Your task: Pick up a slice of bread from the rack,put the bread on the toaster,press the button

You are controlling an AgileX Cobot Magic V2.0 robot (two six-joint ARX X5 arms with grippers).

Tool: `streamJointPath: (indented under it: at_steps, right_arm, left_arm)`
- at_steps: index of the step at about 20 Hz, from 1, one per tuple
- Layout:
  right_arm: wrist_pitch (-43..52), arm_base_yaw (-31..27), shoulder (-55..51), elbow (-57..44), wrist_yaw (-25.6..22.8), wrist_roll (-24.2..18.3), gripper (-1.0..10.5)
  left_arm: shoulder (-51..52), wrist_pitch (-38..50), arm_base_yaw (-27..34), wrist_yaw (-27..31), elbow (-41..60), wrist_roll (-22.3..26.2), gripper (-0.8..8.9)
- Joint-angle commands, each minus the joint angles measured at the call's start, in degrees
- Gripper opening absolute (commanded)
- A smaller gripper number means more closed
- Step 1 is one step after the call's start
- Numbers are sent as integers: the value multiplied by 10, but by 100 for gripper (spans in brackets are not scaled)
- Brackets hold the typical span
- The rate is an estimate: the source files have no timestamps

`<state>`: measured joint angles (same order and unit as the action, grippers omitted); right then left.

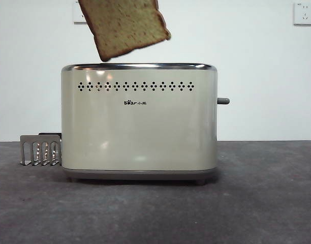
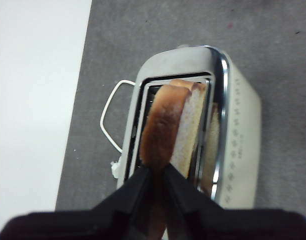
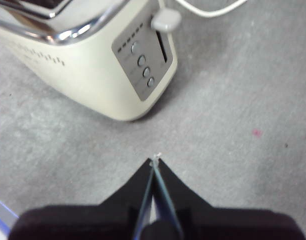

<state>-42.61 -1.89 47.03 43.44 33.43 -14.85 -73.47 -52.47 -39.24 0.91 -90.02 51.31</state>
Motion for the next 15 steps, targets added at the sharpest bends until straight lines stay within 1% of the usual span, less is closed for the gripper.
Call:
streamJointPath:
  at_steps: [1, 5, 7, 15]
  right_arm:
    - [0, 0, 1, 2, 3, -2, -7]
    - [0, 0, 1, 2, 2, -2, -7]
    - [0, 0, 1, 2, 2, -2, -7]
    - [0, 0, 1, 2, 3, -2, -7]
  left_arm:
    - [-13, 19, -2, 6, -2, -7, -8]
    - [-36, 5, -2, 6, -2, -8, -9]
    - [-44, -4, -6, 6, -2, -21, -9]
    - [-87, -3, -10, 7, -2, -33, -8]
